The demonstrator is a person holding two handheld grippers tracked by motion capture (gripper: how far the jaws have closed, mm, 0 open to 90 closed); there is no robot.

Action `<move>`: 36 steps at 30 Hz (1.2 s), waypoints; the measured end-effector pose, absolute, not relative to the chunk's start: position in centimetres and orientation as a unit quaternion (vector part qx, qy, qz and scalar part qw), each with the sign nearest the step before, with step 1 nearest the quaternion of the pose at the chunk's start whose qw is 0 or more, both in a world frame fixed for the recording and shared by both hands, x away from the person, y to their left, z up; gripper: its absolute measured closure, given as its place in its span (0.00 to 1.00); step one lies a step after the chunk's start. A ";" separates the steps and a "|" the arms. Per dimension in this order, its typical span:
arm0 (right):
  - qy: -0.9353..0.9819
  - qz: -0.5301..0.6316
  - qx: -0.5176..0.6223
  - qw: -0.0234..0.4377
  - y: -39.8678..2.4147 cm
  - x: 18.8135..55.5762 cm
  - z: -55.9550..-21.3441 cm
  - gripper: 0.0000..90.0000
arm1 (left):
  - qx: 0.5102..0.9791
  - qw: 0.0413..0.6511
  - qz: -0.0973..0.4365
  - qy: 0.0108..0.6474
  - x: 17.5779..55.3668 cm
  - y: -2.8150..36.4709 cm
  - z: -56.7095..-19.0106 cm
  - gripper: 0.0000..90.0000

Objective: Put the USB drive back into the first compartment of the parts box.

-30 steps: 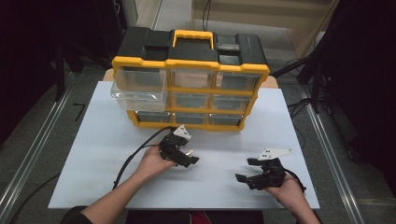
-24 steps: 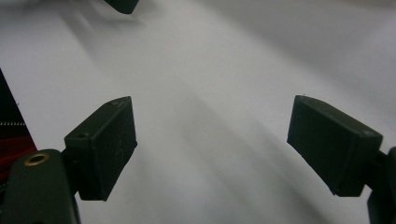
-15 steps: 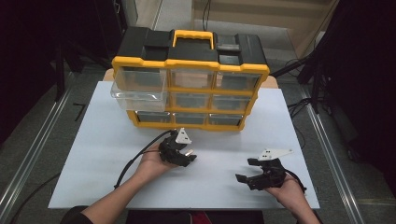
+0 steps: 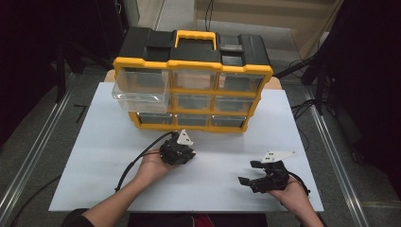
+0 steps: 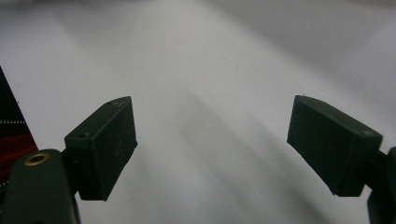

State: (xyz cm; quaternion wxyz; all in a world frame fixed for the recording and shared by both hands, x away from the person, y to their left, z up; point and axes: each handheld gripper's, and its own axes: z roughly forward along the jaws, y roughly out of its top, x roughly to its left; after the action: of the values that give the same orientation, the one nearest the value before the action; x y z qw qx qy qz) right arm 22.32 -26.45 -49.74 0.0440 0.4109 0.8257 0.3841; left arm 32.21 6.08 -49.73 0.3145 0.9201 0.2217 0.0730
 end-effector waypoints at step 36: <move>0.828 0.386 0.405 0.040 -26.3 22.3 -49.7 0.15 | 0.920 0.343 -0.002 0.188 32.6 8.1 -47.0 0.89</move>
State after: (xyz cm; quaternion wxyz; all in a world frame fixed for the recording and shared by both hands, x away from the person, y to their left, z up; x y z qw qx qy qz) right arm 22.28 -26.30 -49.75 0.0400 0.4054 0.8275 0.3863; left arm 32.58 8.05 -47.04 0.3429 0.9203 0.1882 -0.0023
